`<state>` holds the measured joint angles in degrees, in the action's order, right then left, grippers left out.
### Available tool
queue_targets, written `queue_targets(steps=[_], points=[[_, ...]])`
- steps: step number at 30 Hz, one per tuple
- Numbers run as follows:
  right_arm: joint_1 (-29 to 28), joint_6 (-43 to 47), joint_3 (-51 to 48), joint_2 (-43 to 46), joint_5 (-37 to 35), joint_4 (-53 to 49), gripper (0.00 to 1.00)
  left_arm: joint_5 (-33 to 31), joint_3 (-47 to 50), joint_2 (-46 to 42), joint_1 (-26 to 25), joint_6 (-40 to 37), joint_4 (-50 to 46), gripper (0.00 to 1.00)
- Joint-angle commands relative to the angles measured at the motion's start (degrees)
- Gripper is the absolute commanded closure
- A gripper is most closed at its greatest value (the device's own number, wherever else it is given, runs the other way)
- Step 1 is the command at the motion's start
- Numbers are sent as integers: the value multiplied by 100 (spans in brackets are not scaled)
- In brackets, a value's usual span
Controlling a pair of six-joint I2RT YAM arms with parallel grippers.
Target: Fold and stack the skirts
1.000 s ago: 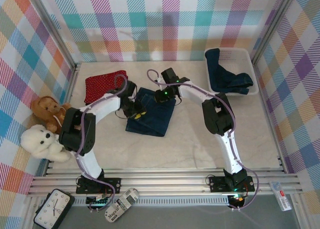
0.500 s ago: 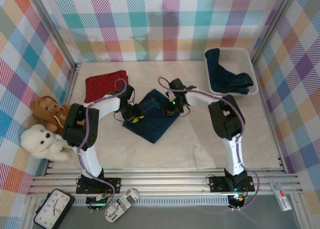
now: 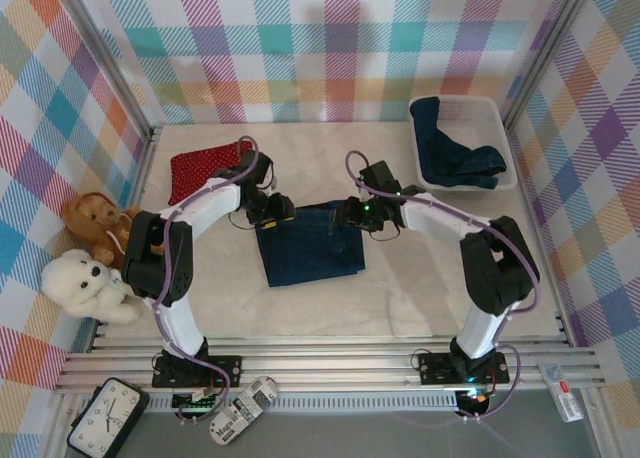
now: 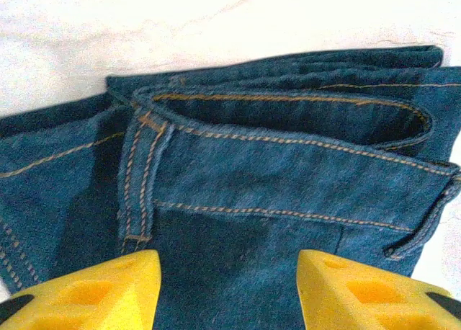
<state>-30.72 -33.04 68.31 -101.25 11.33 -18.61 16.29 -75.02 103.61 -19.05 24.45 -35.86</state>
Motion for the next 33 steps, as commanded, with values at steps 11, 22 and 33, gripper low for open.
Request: queue_targets(steps=[11, 22, 33], points=[[-139, 1722, 1084, -952, 1348, 230, 90, -169, 264, -140, 6, 480, -277, 47], [-93, 1346, 2233, -2097, 1371, 155, 98, 622, -350, -14, -9, 609, -89, 50], [-83, 1335, 3066, -2660, 1569, 160, 93, -956, 705, 907, 349, 1080, -240, 58]])
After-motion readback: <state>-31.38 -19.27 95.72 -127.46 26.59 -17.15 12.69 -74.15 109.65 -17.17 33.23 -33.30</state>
